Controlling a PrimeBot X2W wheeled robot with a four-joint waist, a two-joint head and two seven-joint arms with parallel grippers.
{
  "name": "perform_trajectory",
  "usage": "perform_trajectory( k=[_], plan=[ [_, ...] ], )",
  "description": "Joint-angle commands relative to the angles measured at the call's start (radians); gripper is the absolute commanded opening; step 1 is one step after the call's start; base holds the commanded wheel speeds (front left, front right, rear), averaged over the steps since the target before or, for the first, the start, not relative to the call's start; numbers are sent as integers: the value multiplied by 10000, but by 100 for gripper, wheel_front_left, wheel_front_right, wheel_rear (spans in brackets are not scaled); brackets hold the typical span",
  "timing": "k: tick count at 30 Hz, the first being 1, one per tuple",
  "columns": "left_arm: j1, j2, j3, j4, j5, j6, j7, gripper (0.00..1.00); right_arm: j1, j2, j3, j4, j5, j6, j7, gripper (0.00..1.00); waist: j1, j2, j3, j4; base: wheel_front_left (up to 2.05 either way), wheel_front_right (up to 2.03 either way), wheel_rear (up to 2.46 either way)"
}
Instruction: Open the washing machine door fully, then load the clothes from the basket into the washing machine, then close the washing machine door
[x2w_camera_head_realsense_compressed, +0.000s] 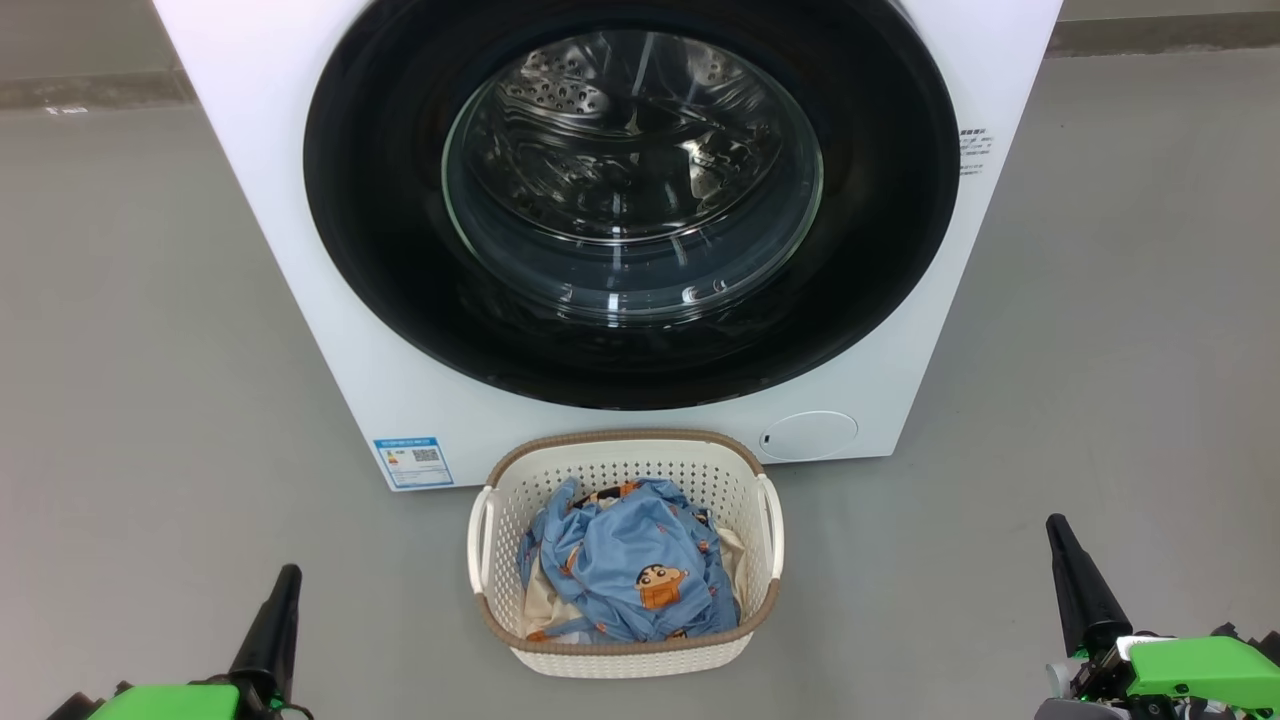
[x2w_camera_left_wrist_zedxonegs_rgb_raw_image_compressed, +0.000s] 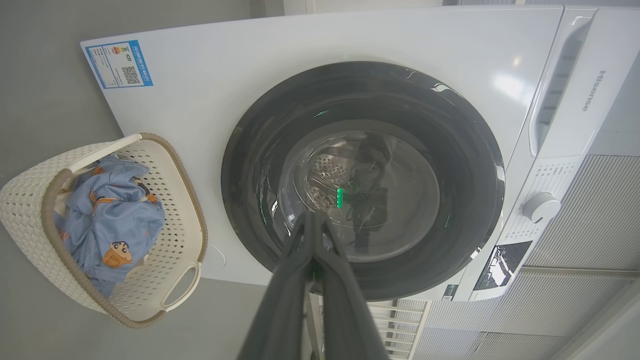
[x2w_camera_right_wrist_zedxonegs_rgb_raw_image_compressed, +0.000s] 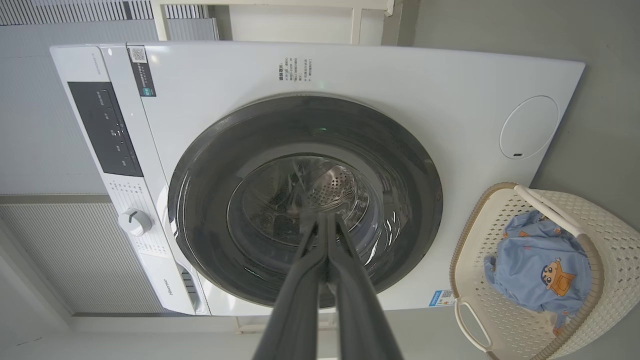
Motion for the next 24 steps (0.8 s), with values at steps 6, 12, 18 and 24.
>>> perform_trajectory(
  k=[6, 12, 18, 24],
  plan=[
    [-436, 137, 352, -243, 148, -71, 56, 0, -414, -36, 218, -284, -50, 17, 85, 0, 0, 0, 0, 0, 0, 0, 0],
    [321, -189, -71, 448, -5, 19, -14, 100, 289, 103, 8, 485, -1, 0, -27, 100, 0, 0, 4, -1, 0, 0, 0],
    [353, -174, -193, 344, 23, 15, -191, 100, 320, 96, 67, 333, -63, 1, -202, 100, 22, 0, -12, 8, 0, 0, 0],
    [415, -158, -249, 255, 322, 10, -369, 100, 370, 83, 127, 152, -432, 2, -378, 100, 1, 0, 8, 21, 0, 0, 0]
  ],
)
